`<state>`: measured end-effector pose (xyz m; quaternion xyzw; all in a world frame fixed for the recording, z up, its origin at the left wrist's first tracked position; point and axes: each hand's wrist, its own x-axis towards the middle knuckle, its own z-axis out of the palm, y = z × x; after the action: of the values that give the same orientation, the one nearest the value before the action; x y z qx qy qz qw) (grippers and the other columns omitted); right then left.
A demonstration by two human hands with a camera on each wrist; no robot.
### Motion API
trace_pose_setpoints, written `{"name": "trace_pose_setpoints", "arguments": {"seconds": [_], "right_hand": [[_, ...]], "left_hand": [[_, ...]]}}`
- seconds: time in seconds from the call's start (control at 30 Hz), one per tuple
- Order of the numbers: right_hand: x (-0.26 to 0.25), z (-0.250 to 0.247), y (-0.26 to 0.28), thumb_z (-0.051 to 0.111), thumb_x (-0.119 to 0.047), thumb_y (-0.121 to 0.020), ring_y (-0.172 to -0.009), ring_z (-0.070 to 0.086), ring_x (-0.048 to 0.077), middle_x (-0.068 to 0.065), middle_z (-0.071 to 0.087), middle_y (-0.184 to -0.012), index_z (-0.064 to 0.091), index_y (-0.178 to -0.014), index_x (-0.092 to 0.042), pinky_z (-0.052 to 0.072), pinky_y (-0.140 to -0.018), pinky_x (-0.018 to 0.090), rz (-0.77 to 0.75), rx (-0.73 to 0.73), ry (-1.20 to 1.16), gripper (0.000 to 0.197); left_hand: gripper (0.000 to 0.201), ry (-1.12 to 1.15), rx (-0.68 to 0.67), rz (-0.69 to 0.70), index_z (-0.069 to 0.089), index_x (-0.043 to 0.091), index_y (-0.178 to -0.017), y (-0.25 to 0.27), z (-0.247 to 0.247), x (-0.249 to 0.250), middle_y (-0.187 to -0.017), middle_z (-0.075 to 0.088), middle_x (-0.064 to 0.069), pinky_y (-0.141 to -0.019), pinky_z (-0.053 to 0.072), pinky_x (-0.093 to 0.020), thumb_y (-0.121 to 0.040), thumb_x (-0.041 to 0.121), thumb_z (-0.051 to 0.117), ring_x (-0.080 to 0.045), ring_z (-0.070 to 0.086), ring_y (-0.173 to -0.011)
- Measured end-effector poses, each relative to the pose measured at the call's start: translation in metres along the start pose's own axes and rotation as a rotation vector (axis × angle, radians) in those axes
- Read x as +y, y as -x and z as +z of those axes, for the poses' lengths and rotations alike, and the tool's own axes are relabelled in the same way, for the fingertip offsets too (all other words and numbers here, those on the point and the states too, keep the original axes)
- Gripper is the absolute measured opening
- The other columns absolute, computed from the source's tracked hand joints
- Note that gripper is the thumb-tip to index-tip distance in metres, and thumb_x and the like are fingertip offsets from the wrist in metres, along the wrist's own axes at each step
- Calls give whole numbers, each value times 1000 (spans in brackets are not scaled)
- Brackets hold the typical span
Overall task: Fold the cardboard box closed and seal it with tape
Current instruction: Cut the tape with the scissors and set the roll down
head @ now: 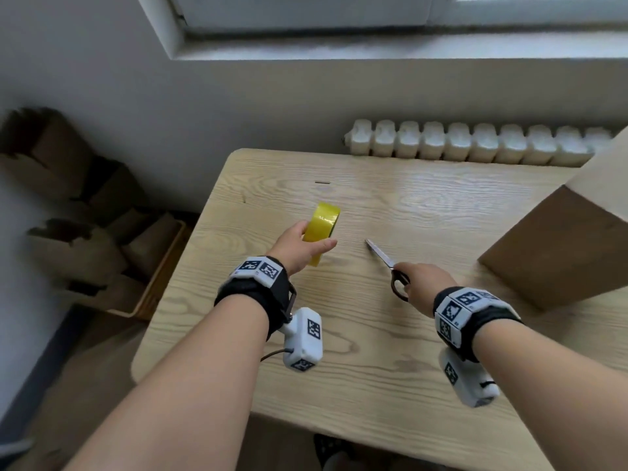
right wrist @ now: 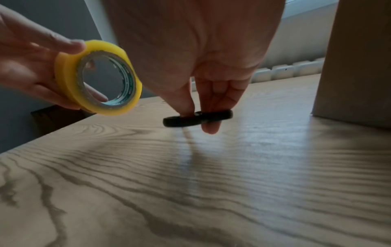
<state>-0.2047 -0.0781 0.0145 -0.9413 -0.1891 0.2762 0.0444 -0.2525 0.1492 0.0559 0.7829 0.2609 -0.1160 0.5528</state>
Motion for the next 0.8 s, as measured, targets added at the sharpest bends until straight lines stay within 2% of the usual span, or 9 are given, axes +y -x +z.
{"name": "trace_pose_setpoints", "arguments": {"seconds": [0.07, 0.17, 0.23, 0.33, 0.43, 0.53, 0.67, 0.8], "right_hand": [[-2, 2, -1, 48, -12, -91, -108, 57, 25, 3, 63, -117, 54, -126, -24, 42, -79, 30, 1, -16, -4, 38], [-5, 2, 1, 46, -18, -94, -115, 56, 26, 5, 62, -124, 52, -132, -23, 45, -87, 31, -8, -59, -13, 39], [-5, 2, 3, 46, -19, -93, -116, 56, 27, 6, 62, -125, 57, -129, -22, 46, -91, 31, -7, -66, -26, 37], [1, -2, 4, 48, -20, -92, -109, 59, 26, 3, 65, -119, 62, -122, -25, 49, -88, 32, 17, -20, -71, 33], [13, -15, 11, 49, -20, -93, -112, 59, 21, -1, 65, -123, 59, -127, -26, 48, -91, 30, 34, 42, -135, 36], [27, -40, 30, 47, -18, -93, -114, 58, 20, 0, 65, -123, 60, -125, -25, 47, -96, 30, 14, 148, -158, 35], [54, -79, 64, 47, -16, -92, -111, 60, 18, -3, 67, -119, 66, -118, -24, 47, -99, 32, -15, 328, -175, 33], [82, -111, 97, 50, -18, -92, -103, 61, 18, -5, 69, -111, 70, -111, -23, 47, -91, 32, 0, 596, -181, 28]], "left_hand": [[55, 3, -5, -7, 49, 14, -133, -2, 2, -3, -117, 63, -4, -80, 44, -25, -85, 30, 71, -18, 59, -102], [37, 21, -28, -7, 52, 19, -118, -2, 7, -1, -107, 62, -1, -68, 43, -20, -86, 26, 70, -14, 58, -94], [32, 29, -45, 6, 51, 24, -113, -2, 10, 2, -104, 61, 0, -66, 42, -19, -87, 25, 69, -14, 58, -91], [35, 33, -71, 29, 52, 22, -116, -1, 16, 7, -105, 62, -1, -68, 44, -21, -86, 25, 70, -15, 58, -92], [39, 43, -88, 44, 52, 22, -121, -1, 21, 16, -106, 62, 0, -72, 43, -24, -86, 25, 70, -15, 58, -94], [36, 74, -104, 57, 51, 25, -116, -2, 29, 25, -108, 62, -2, -82, 44, -29, -86, 26, 70, -19, 59, -99], [36, 81, -130, 94, 53, 24, -117, 0, 46, 48, -109, 63, -5, -77, 45, -30, -86, 25, 70, -22, 58, -98], [41, 93, -163, 151, 54, 23, -121, 5, 67, 90, -113, 63, -8, -90, 47, -40, -84, 29, 72, -27, 59, -106]]}}
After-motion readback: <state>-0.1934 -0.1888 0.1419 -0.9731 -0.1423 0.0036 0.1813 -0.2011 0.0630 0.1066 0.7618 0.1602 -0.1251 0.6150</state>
